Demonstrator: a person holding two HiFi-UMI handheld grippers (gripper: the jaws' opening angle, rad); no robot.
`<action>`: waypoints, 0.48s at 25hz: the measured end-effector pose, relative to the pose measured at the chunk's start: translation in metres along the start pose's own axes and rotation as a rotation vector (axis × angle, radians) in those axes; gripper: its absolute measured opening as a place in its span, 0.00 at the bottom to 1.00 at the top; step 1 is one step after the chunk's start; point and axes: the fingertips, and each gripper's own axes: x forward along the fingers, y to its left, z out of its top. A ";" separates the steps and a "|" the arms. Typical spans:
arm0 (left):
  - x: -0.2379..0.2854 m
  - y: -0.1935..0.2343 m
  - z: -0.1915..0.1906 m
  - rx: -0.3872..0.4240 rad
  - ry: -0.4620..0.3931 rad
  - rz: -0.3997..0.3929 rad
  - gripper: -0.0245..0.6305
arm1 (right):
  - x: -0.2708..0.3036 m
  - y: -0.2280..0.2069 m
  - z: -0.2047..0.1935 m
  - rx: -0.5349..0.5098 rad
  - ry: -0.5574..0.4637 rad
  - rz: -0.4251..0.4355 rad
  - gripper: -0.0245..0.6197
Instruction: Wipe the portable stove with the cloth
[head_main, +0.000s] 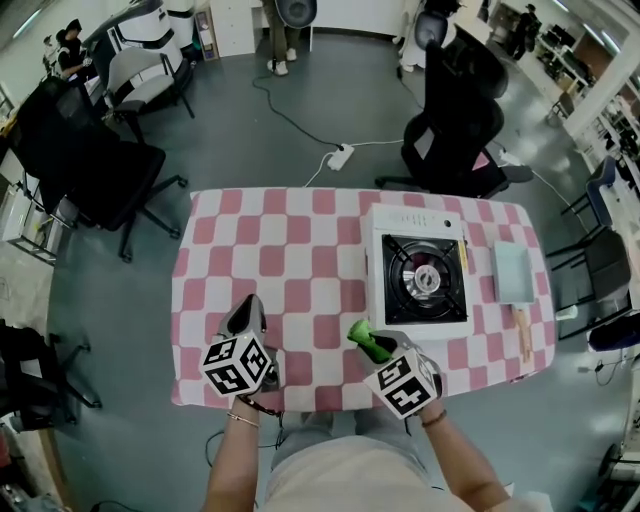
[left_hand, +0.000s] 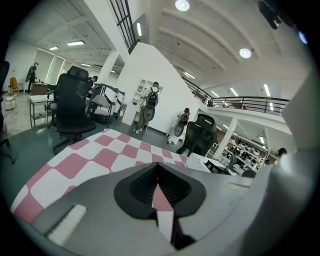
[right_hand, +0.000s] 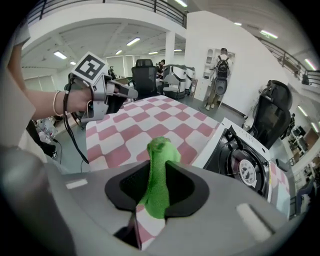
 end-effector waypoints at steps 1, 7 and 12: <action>-0.001 -0.002 0.003 0.004 -0.006 0.004 0.04 | -0.001 0.001 0.005 -0.004 -0.027 0.012 0.19; -0.010 -0.019 0.026 0.033 -0.050 0.026 0.04 | -0.024 -0.006 0.040 -0.052 -0.213 0.043 0.18; -0.018 -0.055 0.058 0.067 -0.126 0.019 0.04 | -0.073 -0.044 0.060 -0.062 -0.418 0.006 0.18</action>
